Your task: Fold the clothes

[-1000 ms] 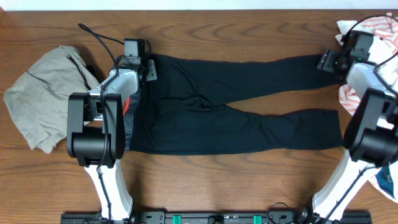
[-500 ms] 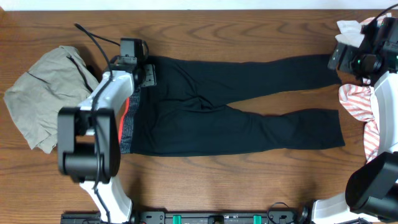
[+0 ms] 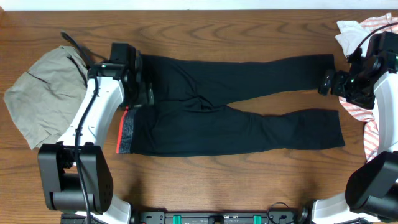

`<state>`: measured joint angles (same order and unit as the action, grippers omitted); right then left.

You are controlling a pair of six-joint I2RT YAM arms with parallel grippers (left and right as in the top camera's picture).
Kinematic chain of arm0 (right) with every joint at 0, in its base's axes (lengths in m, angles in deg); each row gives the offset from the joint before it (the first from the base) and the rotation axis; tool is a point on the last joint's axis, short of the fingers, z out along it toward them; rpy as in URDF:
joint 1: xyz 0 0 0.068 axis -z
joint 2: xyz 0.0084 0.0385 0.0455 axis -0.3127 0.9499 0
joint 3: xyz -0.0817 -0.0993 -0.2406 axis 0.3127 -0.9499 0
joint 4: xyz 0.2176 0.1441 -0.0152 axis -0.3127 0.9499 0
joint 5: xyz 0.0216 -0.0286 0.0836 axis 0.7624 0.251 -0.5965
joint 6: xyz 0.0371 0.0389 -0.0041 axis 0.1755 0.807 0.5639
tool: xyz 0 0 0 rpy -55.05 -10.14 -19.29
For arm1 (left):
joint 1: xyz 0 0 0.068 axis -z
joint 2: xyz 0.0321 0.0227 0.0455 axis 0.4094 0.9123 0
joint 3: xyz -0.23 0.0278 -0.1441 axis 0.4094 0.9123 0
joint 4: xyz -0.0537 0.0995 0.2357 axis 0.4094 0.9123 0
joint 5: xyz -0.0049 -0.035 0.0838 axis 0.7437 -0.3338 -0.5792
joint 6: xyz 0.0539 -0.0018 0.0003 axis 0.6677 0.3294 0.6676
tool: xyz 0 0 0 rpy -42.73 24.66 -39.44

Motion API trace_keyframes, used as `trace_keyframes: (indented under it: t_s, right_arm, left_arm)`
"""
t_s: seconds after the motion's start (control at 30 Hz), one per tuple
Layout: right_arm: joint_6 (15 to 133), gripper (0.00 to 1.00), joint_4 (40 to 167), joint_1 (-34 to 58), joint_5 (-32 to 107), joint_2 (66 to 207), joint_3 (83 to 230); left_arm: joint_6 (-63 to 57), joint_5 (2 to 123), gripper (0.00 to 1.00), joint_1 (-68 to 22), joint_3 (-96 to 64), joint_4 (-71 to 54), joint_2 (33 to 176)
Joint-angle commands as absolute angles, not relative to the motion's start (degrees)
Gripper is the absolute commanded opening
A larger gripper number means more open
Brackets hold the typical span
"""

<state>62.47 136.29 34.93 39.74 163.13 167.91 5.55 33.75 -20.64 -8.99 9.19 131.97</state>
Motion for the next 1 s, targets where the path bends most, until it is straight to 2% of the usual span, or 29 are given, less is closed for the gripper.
trace_keyframes:
  t_s: [0.0, 0.47, 0.77, 0.97]
  right_arm:
    - [65.07, 0.99, 136.61, 35.32, 39.65, 163.16, 165.46]
    - [70.76, 0.99, 125.77, 39.02, 40.81, 163.16, 146.27]
    - [70.71, 0.99, 122.58, 39.37, 40.83, 163.16, 144.89]
    - [70.71, 0.99, 122.19, 39.37, 40.81, 163.16, 144.89]
  left_arm:
    - [-0.24, 33.96, 0.93, -20.94, -5.85, 12.67, 131.77]
    - [-3.74, 34.55, 0.93, -20.99, 10.28, 11.03, 127.35]
    - [-14.30, 34.58, 0.93, -23.85, 21.67, 1.52, 116.19]
    - [-20.28, 37.18, 0.93, -26.32, 25.76, -4.60, 115.42]
